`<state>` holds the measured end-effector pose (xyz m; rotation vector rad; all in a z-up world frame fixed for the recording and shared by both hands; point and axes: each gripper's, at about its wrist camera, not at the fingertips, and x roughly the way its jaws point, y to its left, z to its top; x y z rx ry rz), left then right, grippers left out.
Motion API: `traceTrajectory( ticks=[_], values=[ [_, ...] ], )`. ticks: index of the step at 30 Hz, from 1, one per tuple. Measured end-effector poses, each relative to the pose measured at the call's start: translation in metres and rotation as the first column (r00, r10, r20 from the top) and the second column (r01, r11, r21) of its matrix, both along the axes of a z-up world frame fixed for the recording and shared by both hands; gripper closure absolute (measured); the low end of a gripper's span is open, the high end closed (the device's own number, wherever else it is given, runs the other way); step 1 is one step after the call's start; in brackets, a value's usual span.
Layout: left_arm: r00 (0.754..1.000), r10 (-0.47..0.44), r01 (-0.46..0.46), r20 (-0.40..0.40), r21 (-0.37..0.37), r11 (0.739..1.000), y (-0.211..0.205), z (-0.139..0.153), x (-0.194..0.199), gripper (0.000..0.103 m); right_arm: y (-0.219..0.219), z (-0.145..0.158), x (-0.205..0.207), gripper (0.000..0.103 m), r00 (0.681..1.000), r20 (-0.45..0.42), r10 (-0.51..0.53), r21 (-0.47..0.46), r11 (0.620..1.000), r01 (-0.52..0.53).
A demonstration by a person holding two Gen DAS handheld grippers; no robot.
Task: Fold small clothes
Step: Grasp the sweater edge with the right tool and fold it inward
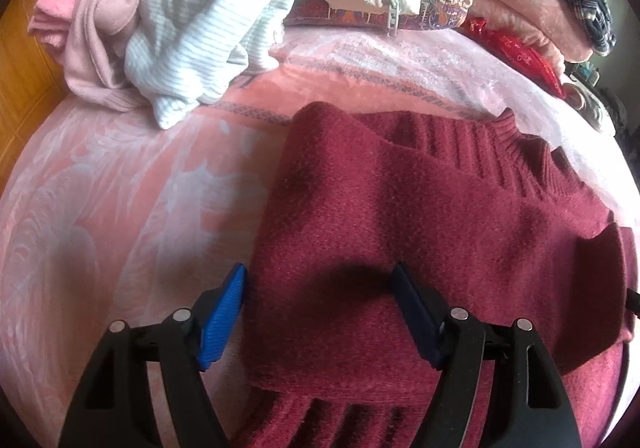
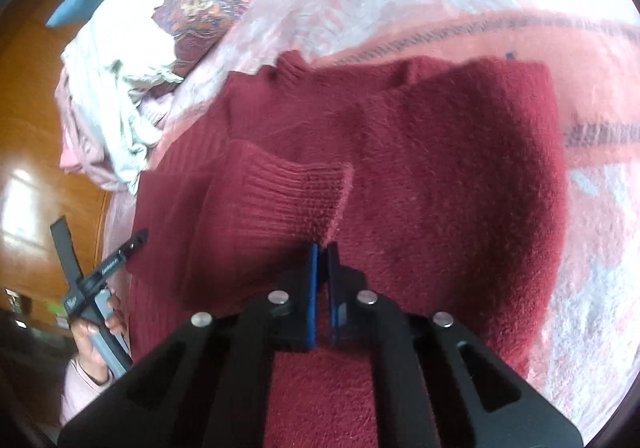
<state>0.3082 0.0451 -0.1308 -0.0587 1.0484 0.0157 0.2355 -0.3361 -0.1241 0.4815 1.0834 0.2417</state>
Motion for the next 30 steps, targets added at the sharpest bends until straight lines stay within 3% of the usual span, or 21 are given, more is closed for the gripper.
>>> traceTrajectory(
  ticks=[5,10,11,13,16,19,22,23,24,30],
  values=[
    [1.000,-0.020,0.019,0.013,0.039,0.999,-0.007,-0.001,-0.003,0.027,-0.019,0.027,-0.020,0.101,0.996,0.065,-0.056,-0.065,0.996,0.060],
    [1.000,-0.019,0.019,0.000,0.055,0.998,-0.010,-0.007,-0.002,0.025,-0.025,-0.007,-0.022,0.099,0.998,-0.037,-0.045,-0.099,0.994,0.041],
    [1.000,-0.019,0.019,0.001,0.059,0.998,-0.010,-0.007,-0.002,0.025,-0.025,-0.016,-0.021,0.094,0.997,-0.061,-0.050,-0.097,0.994,0.044],
    [1.000,-0.020,0.020,0.002,0.059,0.998,-0.010,-0.007,-0.002,0.025,-0.029,-0.020,-0.022,0.092,0.997,-0.056,-0.058,-0.051,0.997,0.056],
    [1.000,-0.018,0.019,-0.006,0.038,0.999,-0.007,-0.004,-0.002,0.025,-0.036,-0.017,-0.027,0.075,0.997,-0.052,-0.059,-0.014,0.998,0.059],
    [1.000,-0.024,0.024,-0.001,0.024,0.999,-0.006,0.001,-0.006,0.025,-0.040,-0.018,-0.029,0.075,0.996,-0.068,-0.059,0.005,0.998,0.059],
    [0.999,-0.050,0.049,0.009,0.057,0.997,-0.012,0.001,-0.011,0.024,-0.038,-0.023,-0.026,0.074,0.995,-0.081,-0.059,0.012,0.998,0.060],
    [0.998,-0.055,0.054,0.011,0.069,0.996,-0.014,0.001,-0.012,0.024,-0.036,-0.023,-0.025,0.078,0.996,-0.078,-0.053,0.010,0.999,0.054],
    [0.998,-0.056,0.055,0.014,0.076,0.996,-0.014,0.000,-0.013,0.024,-0.031,-0.021,-0.023,0.091,0.997,-0.072,-0.030,0.014,0.999,0.031],
    [0.998,-0.057,0.057,-0.004,0.048,0.997,-0.010,-0.004,-0.010,0.022,-0.027,-0.021,-0.024,0.100,0.997,-0.072,-0.037,-0.047,0.998,0.034]
  ],
)
